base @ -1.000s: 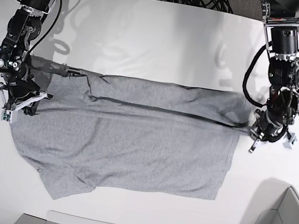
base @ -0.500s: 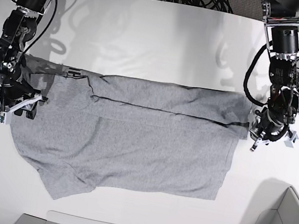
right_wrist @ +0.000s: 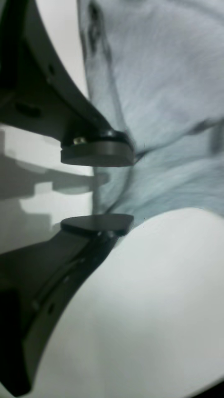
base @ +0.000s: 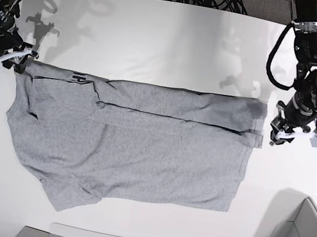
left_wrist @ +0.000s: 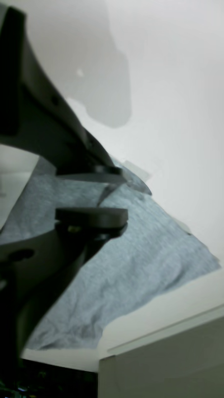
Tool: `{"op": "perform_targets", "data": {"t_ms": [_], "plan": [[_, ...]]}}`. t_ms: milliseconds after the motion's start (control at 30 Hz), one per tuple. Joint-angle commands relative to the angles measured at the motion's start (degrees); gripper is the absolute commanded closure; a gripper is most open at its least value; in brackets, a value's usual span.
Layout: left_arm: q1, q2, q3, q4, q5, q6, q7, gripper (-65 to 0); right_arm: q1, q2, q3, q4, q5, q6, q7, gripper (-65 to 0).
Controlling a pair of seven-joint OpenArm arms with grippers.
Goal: Fold the T-shirt properly
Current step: 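Lower the folded edge onto the shirt and open both grippers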
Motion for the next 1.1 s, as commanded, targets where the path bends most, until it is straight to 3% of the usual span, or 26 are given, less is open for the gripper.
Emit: {"op": "perform_targets", "data": {"t_ms": [0, 700, 833, 1067], "plan": [[-0.83, -0.26, -0.11, 0.93, -0.42, -0.47, -0.46, -15.4, 0.79, 1.34, 0.62, -0.05, 0.58, 0.19, 1.54, -25.2], [1.90, 0.09, -0.02, -6.89, -0.86, -0.73, 3.58, -15.8, 5.54, 4.68, 2.99, -8.22, 0.58, 0.36, 1.63, -25.2], [1.98, 0.79, -0.02, -6.89, -0.60, -4.69, 3.67, -15.8, 5.54, 4.42, 2.90, -8.31, 0.58, 0.36, 1.63, -25.2], [1.46, 0.79, 2.62, -12.96, -0.42, -5.83, 3.14, -15.8, 7.65, 4.68, 2.90, -12.97, 0.58, 0.36, 1.63, -25.2]]}}
